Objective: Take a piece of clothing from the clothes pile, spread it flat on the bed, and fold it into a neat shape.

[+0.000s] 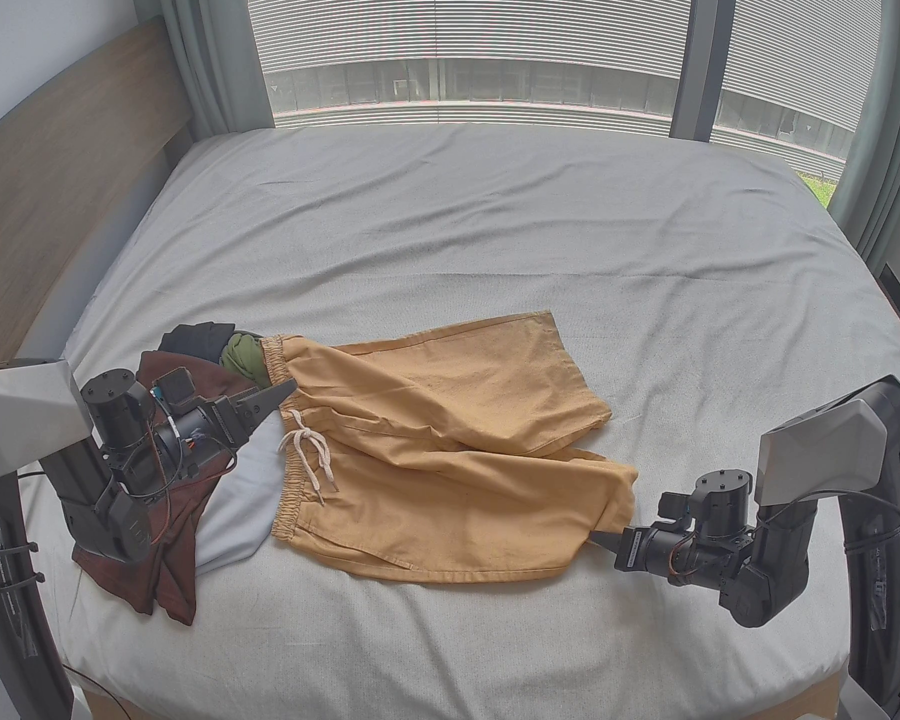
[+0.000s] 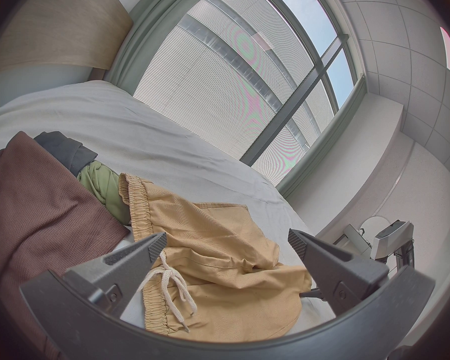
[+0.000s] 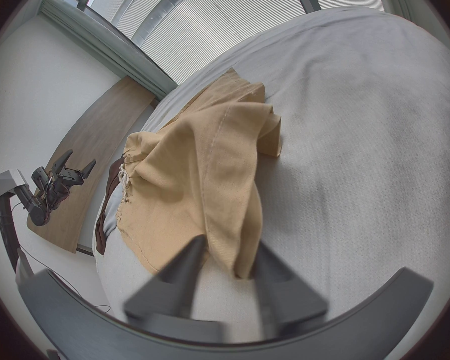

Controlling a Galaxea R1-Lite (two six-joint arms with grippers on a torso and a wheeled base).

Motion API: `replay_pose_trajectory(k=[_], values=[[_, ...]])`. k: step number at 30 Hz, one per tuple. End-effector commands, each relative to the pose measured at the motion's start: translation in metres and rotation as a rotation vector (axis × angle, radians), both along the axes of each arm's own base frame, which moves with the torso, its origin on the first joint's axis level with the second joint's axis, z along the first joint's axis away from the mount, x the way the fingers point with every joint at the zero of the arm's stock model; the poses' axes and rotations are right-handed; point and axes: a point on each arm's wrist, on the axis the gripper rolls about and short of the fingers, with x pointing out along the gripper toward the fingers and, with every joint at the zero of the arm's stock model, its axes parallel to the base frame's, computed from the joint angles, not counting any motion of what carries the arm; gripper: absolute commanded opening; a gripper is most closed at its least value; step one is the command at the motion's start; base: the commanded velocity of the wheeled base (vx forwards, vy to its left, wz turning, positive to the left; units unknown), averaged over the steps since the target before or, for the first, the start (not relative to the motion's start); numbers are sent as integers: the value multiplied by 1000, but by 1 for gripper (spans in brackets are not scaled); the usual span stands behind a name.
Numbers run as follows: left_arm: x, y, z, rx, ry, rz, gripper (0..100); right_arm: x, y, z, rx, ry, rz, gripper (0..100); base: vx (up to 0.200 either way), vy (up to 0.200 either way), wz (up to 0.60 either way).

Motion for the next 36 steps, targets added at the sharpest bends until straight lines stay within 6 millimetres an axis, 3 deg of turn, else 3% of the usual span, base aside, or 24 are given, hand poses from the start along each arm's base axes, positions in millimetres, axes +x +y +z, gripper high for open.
replay_pose_trajectory(k=[1,14,21,34,35,36], values=[[0,0,0,0,0,0,100,-8,-1,1,-7,25,8,0,0,0,0],[1,-1,-1,0,3,-3,100,-27,-5,20,42,83,-3,0,0,0,0],[0,-1,-2,0,5,-2,100,-36,-8,11,20,233,10,0,0,0,0],[0,0,-2,0,5,0,100,-38,-8,8,12,246,24,0,0,0,0],[0,-1,-1,0,3,-2,100,-38,-8,8,13,238,24,100,0,0,0],[0,-1,-1,0,3,-2,100,-37,-8,9,14,230,24,100,0,0,0]])
